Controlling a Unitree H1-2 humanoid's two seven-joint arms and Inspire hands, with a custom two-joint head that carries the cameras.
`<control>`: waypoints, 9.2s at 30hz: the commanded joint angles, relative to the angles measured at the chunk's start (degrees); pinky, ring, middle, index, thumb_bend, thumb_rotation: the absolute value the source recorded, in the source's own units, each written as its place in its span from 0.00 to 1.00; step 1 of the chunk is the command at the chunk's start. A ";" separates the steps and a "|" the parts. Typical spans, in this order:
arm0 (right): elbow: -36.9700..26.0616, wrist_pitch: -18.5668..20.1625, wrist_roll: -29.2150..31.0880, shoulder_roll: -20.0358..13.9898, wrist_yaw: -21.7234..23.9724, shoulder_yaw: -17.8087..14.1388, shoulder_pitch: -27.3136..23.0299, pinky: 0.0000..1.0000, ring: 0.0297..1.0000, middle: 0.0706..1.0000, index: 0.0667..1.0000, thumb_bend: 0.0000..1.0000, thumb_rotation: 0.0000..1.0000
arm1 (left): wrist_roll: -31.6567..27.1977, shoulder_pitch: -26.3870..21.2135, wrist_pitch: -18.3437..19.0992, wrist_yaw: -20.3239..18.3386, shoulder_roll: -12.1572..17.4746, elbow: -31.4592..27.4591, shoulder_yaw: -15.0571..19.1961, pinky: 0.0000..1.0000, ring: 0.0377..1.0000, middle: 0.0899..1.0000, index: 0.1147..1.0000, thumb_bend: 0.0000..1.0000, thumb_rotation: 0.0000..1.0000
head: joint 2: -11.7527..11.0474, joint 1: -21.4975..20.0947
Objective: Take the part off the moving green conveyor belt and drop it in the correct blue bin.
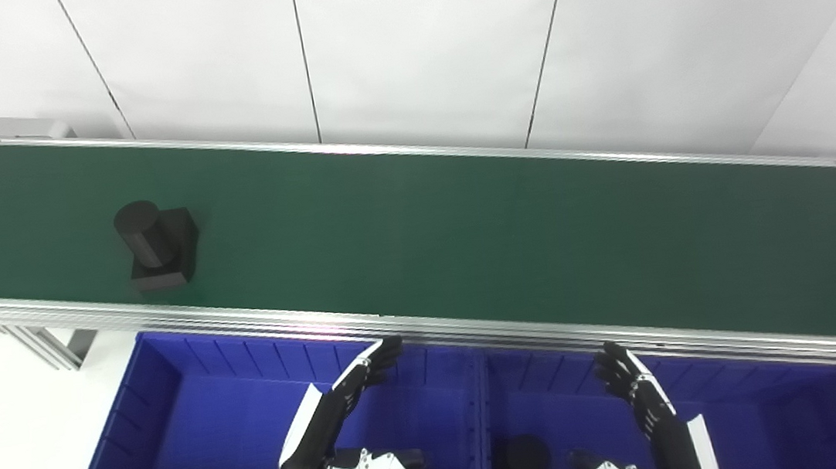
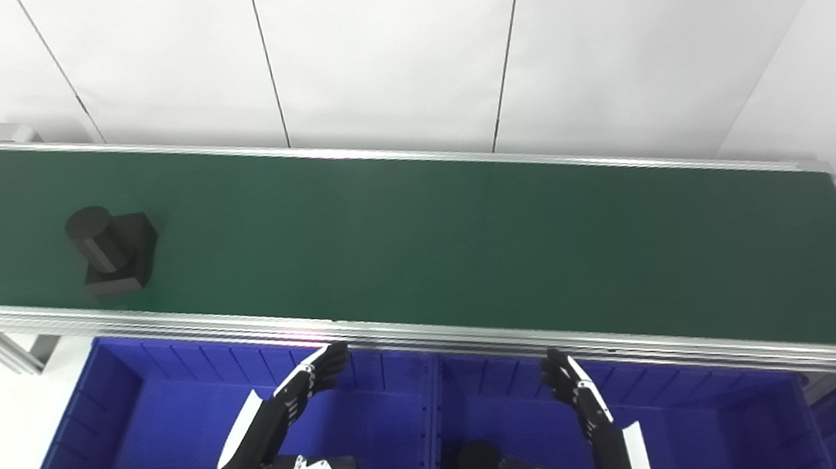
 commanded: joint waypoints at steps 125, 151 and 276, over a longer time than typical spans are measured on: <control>62.92 8.37 -22.36 27.22 9.51 3.67 -68.88 0.77 0.86 0.91 0.92 0.99 0.55 | 4.01 -6.65 -2.12 29.52 7.77 3.77 -23.79 0.81 0.87 0.89 0.85 0.96 0.51 | -3.56 -1.10; 70.89 8.53 -21.65 29.61 -3.19 4.49 -68.11 0.43 0.43 0.48 0.46 0.50 0.00 | 4.70 -4.27 -2.11 31.13 9.29 1.29 -23.82 0.82 0.87 0.89 0.86 0.96 0.52 | -1.41 -0.73; 2.46 -2.96 2.50 5.53 7.74 -3.18 -0.78 0.83 0.86 0.87 0.92 0.98 0.53 | -5.51 -0.06 -2.11 -8.11 -1.19 -2.91 5.84 0.89 0.92 0.91 0.89 0.90 0.54 | 5.43 -9.34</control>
